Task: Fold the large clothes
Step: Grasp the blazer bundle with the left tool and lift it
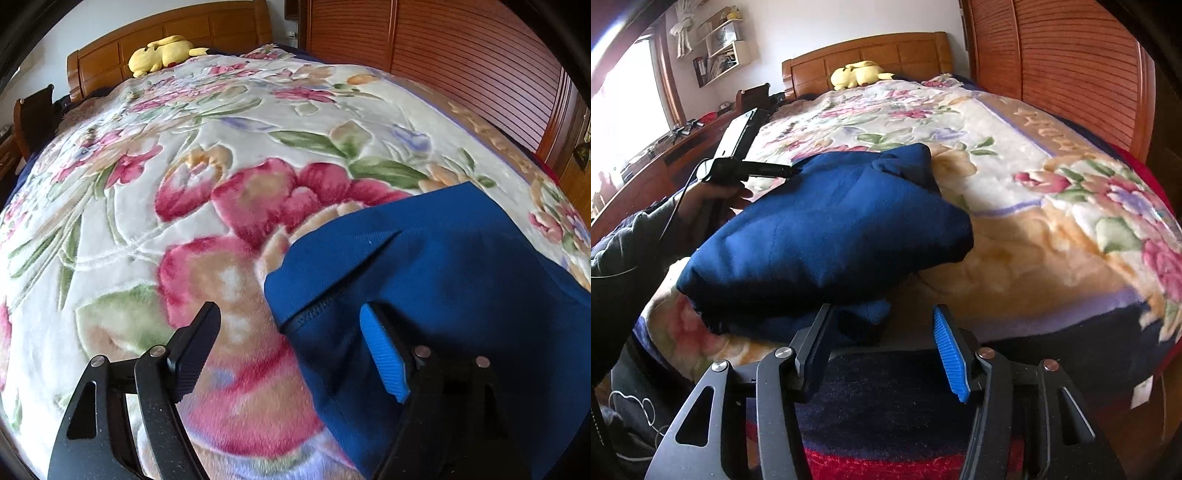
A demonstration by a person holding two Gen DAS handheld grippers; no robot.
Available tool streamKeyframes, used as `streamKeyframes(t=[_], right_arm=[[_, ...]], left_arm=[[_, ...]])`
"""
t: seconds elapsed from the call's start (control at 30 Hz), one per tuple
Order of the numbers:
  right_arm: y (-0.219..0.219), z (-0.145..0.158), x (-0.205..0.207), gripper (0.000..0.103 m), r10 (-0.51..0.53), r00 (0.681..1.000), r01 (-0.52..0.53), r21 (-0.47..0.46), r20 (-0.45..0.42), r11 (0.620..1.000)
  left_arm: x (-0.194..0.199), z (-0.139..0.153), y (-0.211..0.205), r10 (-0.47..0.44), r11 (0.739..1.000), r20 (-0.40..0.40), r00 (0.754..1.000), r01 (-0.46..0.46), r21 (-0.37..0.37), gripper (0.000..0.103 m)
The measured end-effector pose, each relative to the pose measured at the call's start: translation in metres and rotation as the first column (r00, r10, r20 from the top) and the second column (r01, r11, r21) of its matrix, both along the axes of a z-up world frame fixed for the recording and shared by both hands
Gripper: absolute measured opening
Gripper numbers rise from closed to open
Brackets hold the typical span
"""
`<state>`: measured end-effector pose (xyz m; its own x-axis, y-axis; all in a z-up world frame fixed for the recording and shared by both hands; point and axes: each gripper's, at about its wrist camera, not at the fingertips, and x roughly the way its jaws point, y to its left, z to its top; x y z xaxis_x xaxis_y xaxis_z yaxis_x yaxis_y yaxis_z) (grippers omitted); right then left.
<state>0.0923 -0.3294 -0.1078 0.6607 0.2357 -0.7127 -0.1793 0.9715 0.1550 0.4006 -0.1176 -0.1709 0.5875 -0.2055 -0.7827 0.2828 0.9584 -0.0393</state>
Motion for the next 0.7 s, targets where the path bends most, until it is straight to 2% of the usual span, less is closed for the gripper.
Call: streamKeyframes(t=[0.17,0.3,0.33,0.47,0.5,0.6,0.67,0.7], right_arm=[[-0.002,-0.005,0.004,0.059,-0.017,1.000,0.018,0.039,-0.005,0.999],[0.001,-0.011,0.010,0.060,-0.003,1.000,0.004,0.072,-0.023,0.997],[0.003,-0.012,0.010,0.061,0.008,0.999,-0.006,0.080,-0.031,0.997],[0.018,-0.017,0.016,0.061,0.054,0.998,-0.053,0.067,-0.027,0.996],[0.018,-0.018,0.019,0.061,0.056,0.998,-0.054,0.076,-0.023,0.996],[0.013,-0.022,0.027,0.060,0.032,0.999,-0.030,0.123,-0.017,0.992],[0.008,-0.023,0.029,0.041,0.016,1.000,-0.015,0.139,-0.008,0.990],[0.004,-0.022,0.029,0.035,0.015,1.000,-0.014,0.150,0.001,0.989]], left_arm=[[0.007,-0.002,0.006,0.000,0.998,-0.021,1.000,-0.001,-0.059,0.079],[0.008,-0.002,0.005,-0.015,0.998,-0.013,1.000,0.014,-0.060,0.079],[0.008,-0.002,0.004,-0.021,0.998,-0.010,1.000,0.021,-0.060,0.076],[0.011,0.000,0.003,-0.057,0.992,-0.034,0.998,0.053,-0.113,0.051],[0.011,0.001,0.001,-0.061,0.992,-0.035,0.998,0.057,-0.111,0.049],[0.010,0.005,-0.003,-0.067,0.994,-0.030,0.997,0.064,-0.094,0.033],[0.008,0.010,-0.003,-0.066,0.994,-0.016,0.998,0.064,-0.093,0.019],[0.004,0.015,-0.004,-0.064,0.994,0.004,0.998,0.064,-0.087,0.016]])
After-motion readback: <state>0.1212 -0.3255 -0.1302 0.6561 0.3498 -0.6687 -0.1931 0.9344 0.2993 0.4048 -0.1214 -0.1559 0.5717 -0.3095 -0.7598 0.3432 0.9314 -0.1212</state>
